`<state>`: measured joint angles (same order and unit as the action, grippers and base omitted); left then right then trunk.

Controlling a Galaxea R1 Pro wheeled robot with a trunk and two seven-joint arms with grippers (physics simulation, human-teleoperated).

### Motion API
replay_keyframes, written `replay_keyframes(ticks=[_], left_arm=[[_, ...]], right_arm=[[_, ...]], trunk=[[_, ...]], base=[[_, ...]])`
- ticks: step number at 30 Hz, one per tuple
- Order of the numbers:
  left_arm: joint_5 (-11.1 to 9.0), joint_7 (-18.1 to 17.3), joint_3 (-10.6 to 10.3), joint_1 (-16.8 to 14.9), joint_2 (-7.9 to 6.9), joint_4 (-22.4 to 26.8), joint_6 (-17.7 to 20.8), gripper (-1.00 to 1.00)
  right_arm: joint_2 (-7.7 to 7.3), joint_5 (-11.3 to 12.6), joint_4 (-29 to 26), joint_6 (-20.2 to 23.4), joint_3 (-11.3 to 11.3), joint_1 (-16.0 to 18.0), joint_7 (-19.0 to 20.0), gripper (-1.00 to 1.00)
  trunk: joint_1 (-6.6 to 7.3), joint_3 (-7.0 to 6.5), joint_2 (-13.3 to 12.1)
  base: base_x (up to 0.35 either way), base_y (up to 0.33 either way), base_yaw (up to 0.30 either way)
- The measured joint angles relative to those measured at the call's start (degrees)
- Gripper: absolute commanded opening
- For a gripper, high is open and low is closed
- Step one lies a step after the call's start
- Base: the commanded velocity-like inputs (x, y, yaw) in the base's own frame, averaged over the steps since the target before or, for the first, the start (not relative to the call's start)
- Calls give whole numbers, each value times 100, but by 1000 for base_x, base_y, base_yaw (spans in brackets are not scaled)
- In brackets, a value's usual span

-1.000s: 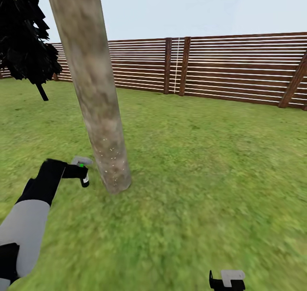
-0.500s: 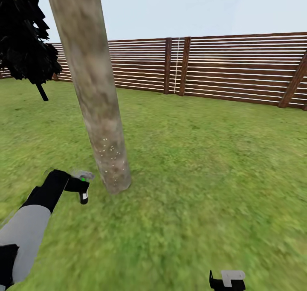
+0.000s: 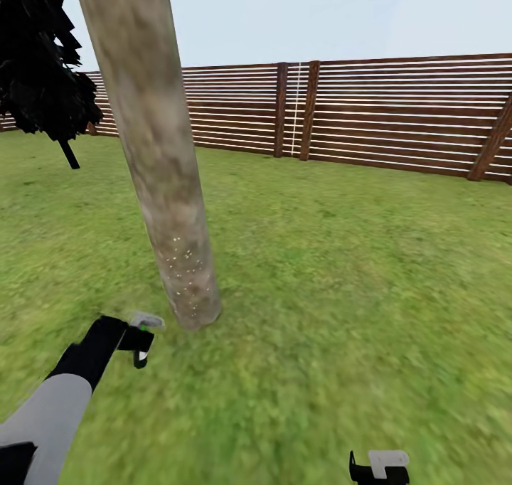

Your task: In the garden, pick up the pesticide atomizer on the floor and spray pesticide onto both trees until each tree trunk is fully covered.

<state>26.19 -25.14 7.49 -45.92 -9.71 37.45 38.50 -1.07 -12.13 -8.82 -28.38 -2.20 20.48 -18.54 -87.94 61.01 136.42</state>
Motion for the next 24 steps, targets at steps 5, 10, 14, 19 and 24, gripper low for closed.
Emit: replay_keyframes(ticks=[5, 10, 14, 19, 24], left_arm=[[-210, 985, 62, 66, 119, -652, -494, -100], [-461, 1220, 324, 100, 321, -822, -845, -100], [-878, 1727, 413, 241, 330, -1015, -1413, -100], [-985, 2065, 425, 276, 472, -1126, -1605, -100], [-1377, 2118, 755, 376, 489, -1144, -1642, -100]], right_arm=[[1, 0, -1, 1, 0, 0, 0, 100], [1, 0, -5, 0, 0, 0, 0, 100], [15, -1, -6, -1, 5, 0, 3, 100], [18, 0, -6, -1, 0, 0, -5, 100], [19, 6, -6, -1, 0, 0, -9, 100]], trunk=[[0, 0, 0], [0, 0, 0], [0, 0, 0], [0, 0, 0], [0, 0, 0]], base=[[0, 0, 0], [96, -85, 0], [188, -210, 0], [-5, -260, 0], [-68, -273, 3]])
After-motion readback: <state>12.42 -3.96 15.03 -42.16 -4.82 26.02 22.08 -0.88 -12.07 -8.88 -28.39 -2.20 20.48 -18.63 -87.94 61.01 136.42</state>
